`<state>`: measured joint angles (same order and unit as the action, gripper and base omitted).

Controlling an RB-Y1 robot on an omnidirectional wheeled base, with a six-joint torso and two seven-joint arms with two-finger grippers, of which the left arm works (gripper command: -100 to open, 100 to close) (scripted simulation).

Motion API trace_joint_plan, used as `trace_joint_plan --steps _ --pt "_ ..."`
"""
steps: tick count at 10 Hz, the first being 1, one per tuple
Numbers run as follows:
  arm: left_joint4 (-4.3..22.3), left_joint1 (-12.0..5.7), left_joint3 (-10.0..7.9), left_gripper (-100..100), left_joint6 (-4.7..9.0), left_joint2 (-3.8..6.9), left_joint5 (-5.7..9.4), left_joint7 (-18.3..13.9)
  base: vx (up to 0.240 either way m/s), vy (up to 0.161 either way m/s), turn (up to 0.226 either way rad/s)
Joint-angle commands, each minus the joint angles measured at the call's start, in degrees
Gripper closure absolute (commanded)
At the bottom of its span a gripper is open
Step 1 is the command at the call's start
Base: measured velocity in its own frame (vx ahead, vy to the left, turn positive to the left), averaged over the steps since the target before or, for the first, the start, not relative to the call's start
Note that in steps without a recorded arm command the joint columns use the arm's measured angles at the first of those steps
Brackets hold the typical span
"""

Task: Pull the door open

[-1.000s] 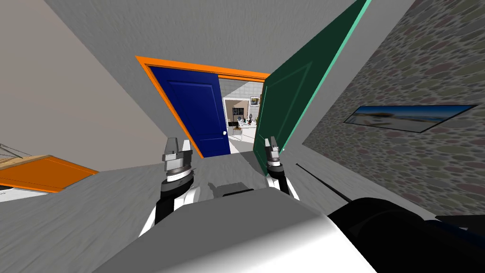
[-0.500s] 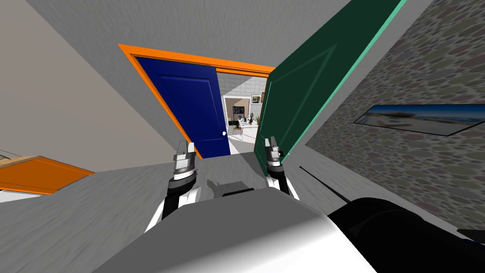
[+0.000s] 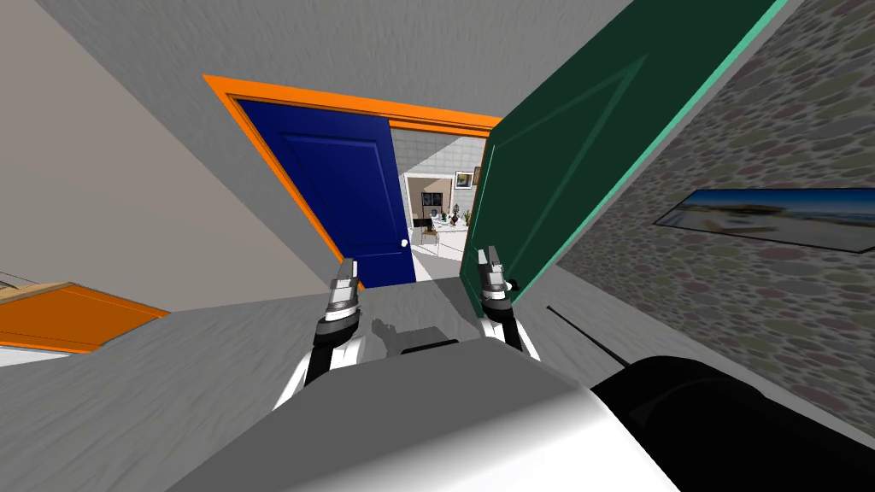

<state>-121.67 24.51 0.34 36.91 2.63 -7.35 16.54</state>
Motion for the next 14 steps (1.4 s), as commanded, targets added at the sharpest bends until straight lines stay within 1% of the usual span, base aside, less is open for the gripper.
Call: trace_joint_plan --steps 1,6,7,9,10,14 --pt "1.8 -0.47 -0.03 -100 0.18 0.42 -0.39 1.5 0.131 -0.016 0.035" --pt "7.2 -1.88 -0.40 -100 1.21 1.51 -1.23 5.1 0.099 -0.018 0.025" --pt "9.5 -2.50 -0.57 -100 1.66 1.93 -1.59 6.6 0.107 -0.029 0.042" --pt "11.9 -3.12 -0.73 -100 2.11 2.34 -1.96 8.2 0.132 -0.036 0.035" --pt "14.3 -3.74 -0.90 -100 2.56 2.75 -2.33 9.8 0.143 -0.025 0.049" --pt "19.4 -5.06 -1.25 -100 3.53 3.51 -3.11 13.1 0.122 -0.014 0.029"
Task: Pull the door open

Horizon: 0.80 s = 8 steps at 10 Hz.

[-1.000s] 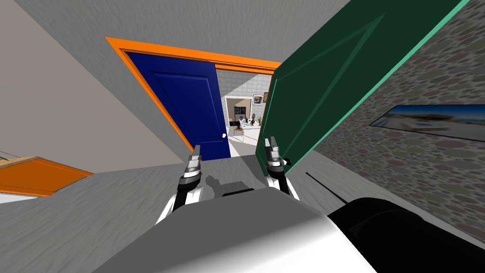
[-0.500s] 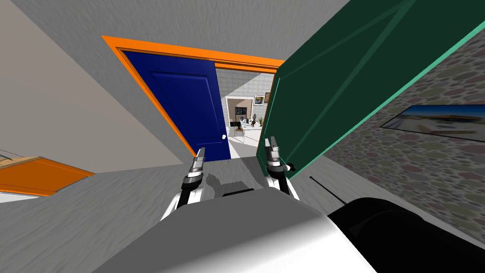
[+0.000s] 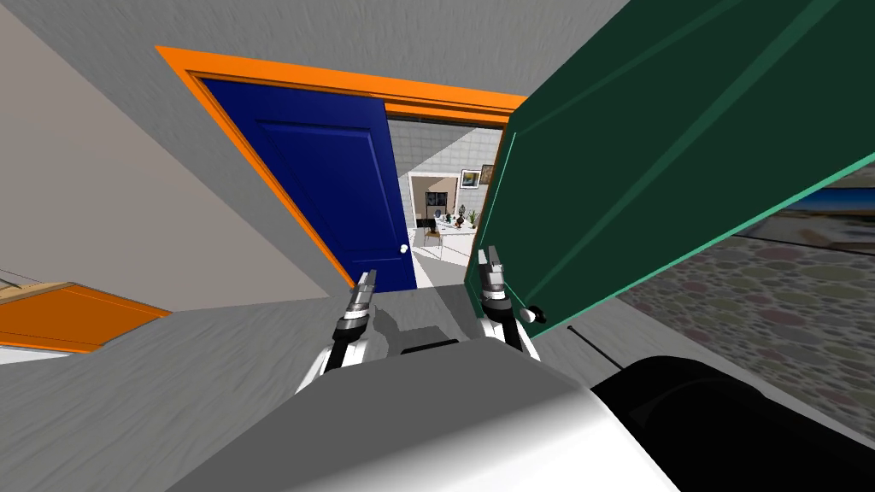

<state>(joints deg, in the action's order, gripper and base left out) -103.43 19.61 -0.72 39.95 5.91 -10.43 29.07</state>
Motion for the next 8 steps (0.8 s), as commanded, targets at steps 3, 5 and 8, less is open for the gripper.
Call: trace_joint_plan --steps 3,5,8 --pt "5.0 -1.15 -0.46 -100 1.22 0.78 -0.63 3.1 0.086 -0.014 0.030" --pt "7.6 -1.83 -0.64 -100 1.71 1.13 -1.04 4.8 0.113 -0.032 0.031" --pt "11.5 -2.85 -0.91 -100 2.46 1.65 -1.64 7.4 0.100 -0.026 0.031"
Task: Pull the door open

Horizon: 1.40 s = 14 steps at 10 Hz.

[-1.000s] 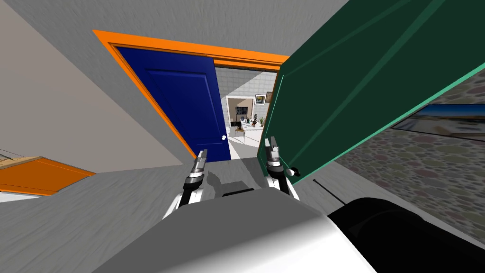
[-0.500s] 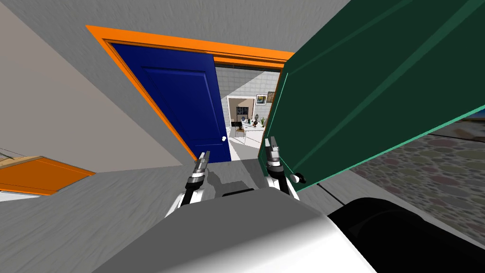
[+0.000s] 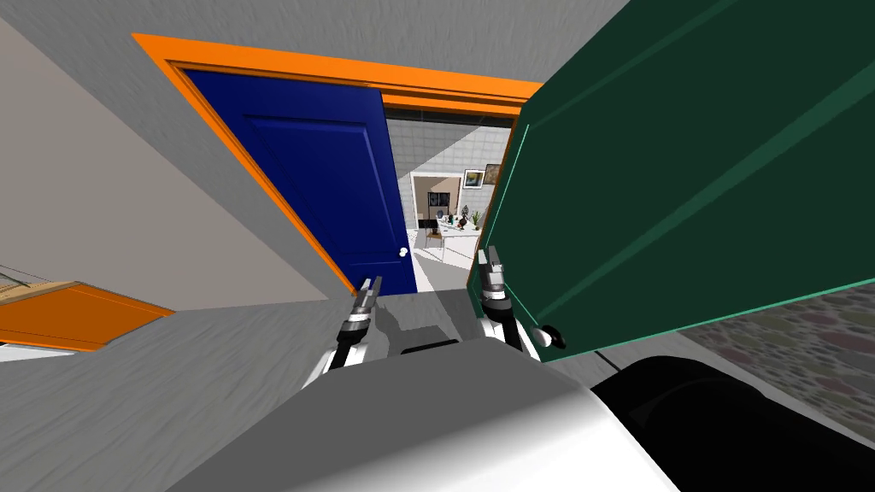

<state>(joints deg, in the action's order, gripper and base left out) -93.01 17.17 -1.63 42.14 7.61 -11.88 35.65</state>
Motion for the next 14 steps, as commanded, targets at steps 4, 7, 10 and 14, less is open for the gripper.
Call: trace_joint_plan --steps 4,7,10,14 --pt "6.3 -1.78 -0.36 -100 1.25 0.58 -0.99 4.2 0.095 -0.024 0.031" --pt "10.2 -2.79 -0.63 -100 1.99 1.03 -1.59 6.8 0.091 -0.024 0.029" --pt "12.7 -3.45 -0.80 -100 2.47 1.31 -1.98 8.4 0.078 -0.017 0.020" --pt "17.7 -4.75 -1.15 -100 3.42 1.85 -2.75 11.7 0.085 -0.023 0.028"
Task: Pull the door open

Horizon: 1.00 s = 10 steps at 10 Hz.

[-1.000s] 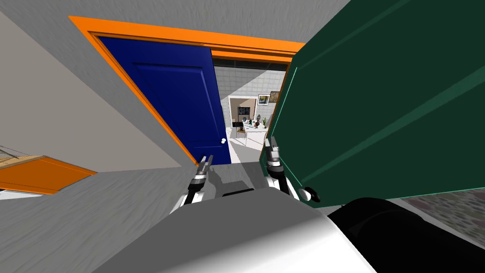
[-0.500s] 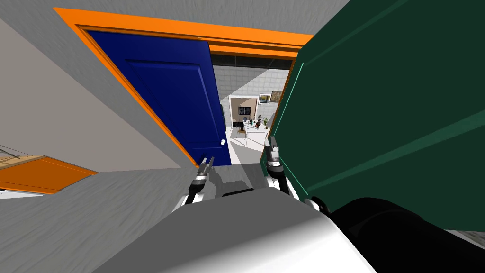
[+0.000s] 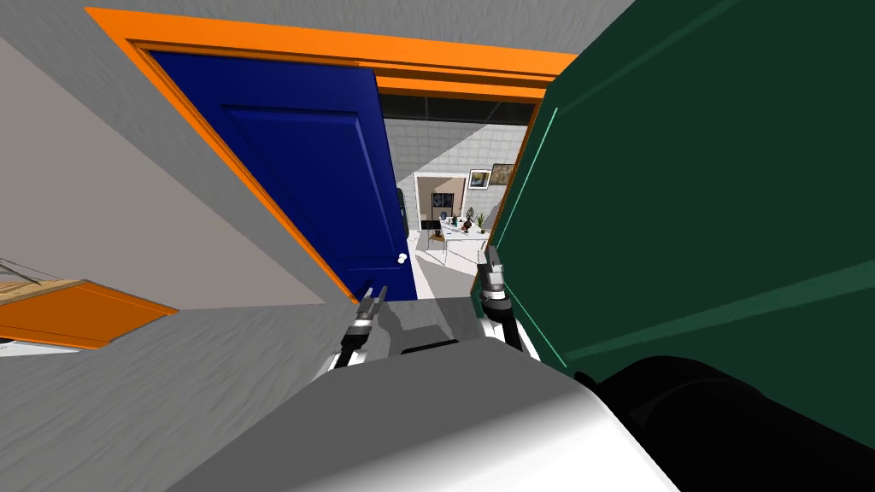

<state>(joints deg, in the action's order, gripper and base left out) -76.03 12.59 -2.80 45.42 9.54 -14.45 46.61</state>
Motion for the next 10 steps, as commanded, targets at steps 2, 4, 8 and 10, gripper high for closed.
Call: trace_joint_plan --steps 2,4,8,10 --pt "3.1 -0.79 -0.15 -100 0.59 0.17 -0.54 2.3 0.098 -0.024 0.032" --pt "5.5 -1.41 -0.32 -100 1.04 0.41 -0.91 3.9 0.110 -0.024 0.028" --pt "11.0 -2.84 -0.70 -100 2.09 0.94 -1.76 7.5 0.107 -0.033 0.034" --pt "13.2 -3.40 -0.85 -100 2.50 1.14 -2.09 8.9 0.122 -0.030 0.026"
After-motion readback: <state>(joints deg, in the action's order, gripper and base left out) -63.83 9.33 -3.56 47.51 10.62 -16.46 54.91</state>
